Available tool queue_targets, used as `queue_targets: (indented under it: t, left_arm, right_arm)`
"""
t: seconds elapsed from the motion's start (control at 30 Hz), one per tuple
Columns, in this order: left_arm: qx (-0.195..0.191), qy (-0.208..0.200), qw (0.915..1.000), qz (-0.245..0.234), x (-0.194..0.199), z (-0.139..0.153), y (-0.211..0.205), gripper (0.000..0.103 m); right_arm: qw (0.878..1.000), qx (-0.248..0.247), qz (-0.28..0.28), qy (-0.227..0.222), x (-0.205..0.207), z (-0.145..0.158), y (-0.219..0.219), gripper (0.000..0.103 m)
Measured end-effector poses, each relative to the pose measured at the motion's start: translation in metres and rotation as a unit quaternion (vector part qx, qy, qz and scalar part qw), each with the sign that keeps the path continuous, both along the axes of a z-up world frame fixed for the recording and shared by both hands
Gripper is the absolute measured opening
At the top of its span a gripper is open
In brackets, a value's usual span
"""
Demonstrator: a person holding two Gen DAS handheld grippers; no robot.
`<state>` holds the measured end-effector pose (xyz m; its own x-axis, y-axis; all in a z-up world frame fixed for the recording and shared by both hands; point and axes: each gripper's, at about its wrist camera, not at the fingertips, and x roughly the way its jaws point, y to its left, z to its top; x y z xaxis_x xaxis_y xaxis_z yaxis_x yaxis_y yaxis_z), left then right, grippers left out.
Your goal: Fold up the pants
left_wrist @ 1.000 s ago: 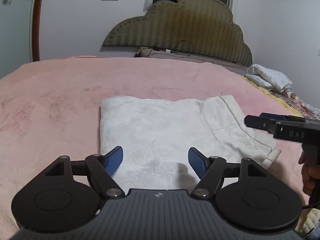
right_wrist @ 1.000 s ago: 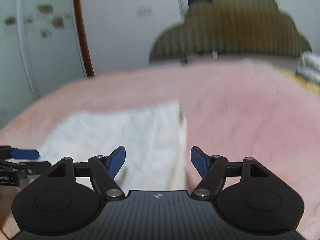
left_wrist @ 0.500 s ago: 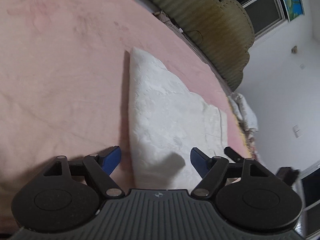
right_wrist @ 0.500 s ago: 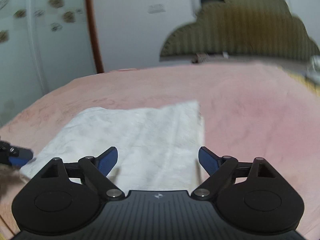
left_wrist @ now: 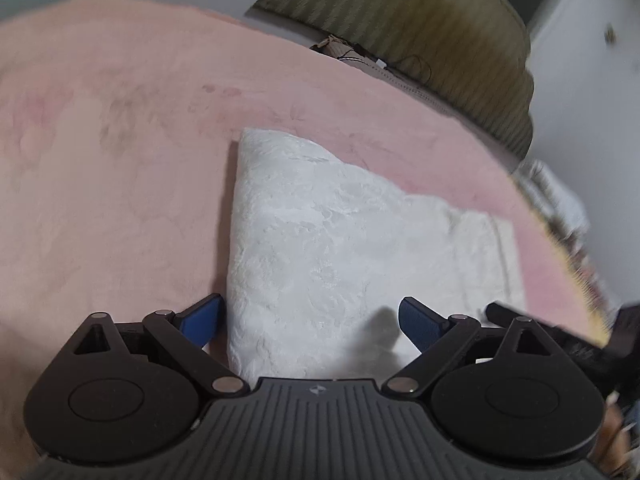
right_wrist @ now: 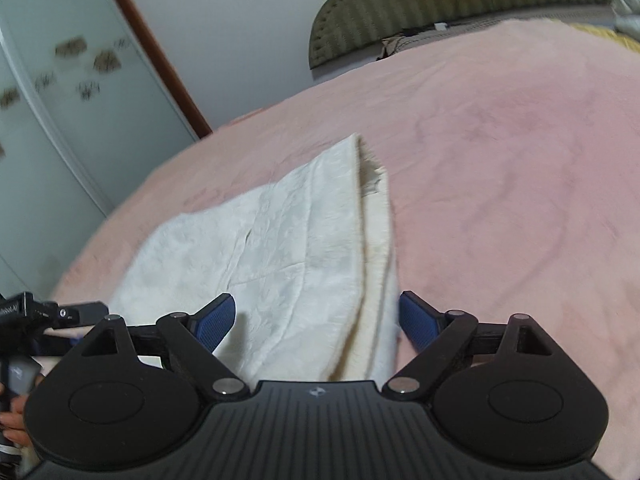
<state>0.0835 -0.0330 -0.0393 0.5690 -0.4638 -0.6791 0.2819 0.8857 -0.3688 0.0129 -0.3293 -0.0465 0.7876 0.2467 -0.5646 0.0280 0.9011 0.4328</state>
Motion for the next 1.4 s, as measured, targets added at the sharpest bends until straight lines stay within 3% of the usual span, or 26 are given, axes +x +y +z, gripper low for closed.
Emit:
queue_targets:
  t: [0.07, 0.13, 0.33, 0.53, 0.93, 1.1, 1.23, 1.4]
  left_arm:
    - [0.037, -0.021, 0.999, -0.014, -0.004, -0.001, -0.011, 0.096]
    - [0.055, -0.032, 0.9977, -0.025, -0.007, -0.002, -0.017, 0.1]
    - [0.062, -0.043, 0.9967, -0.03, -0.013, -0.008, -0.017, 0.102]
    - [0.081, -0.07, 0.9937, -0.031, -0.024, -0.01, -0.022, 0.103]
    - [0.076, -0.09, 0.9919, -0.048, -0.027, -0.014, -0.016, 0.103]
    - [0.034, -0.078, 0.9891, -0.12, -0.014, -0.012, 0.007, 0.103]
    - [-0.045, -0.049, 0.9828, -0.172, 0.01, -0.017, 0.028, 0.103]
    - [-0.15, 0.02, 0.9723, -0.178, 0.045, -0.028, 0.035, 0.1]
  right_arm:
    - [1.0, 0.004, 0.022, -0.011, 0.001, -0.003, -0.001, 0.102]
    - [0.999, 0.014, 0.036, -0.028, -0.002, -0.007, -0.005, 0.103]
    - [0.994, 0.087, 0.031, -0.055, -0.008, -0.015, -0.027, 0.103]
    - [0.996, 0.067, 0.028, -0.054, -0.008, -0.011, -0.022, 0.103]
    - [0.995, 0.066, 0.05, -0.048, -0.006, -0.009, -0.019, 0.103]
    - [0.991, 0.091, 0.09, -0.034, -0.002, -0.007, -0.029, 0.103]
    - [0.98, 0.136, 0.144, -0.017, 0.007, -0.006, -0.042, 0.103]
    - [0.97, 0.16, 0.182, 0.002, 0.035, -0.007, -0.039, 0.103]
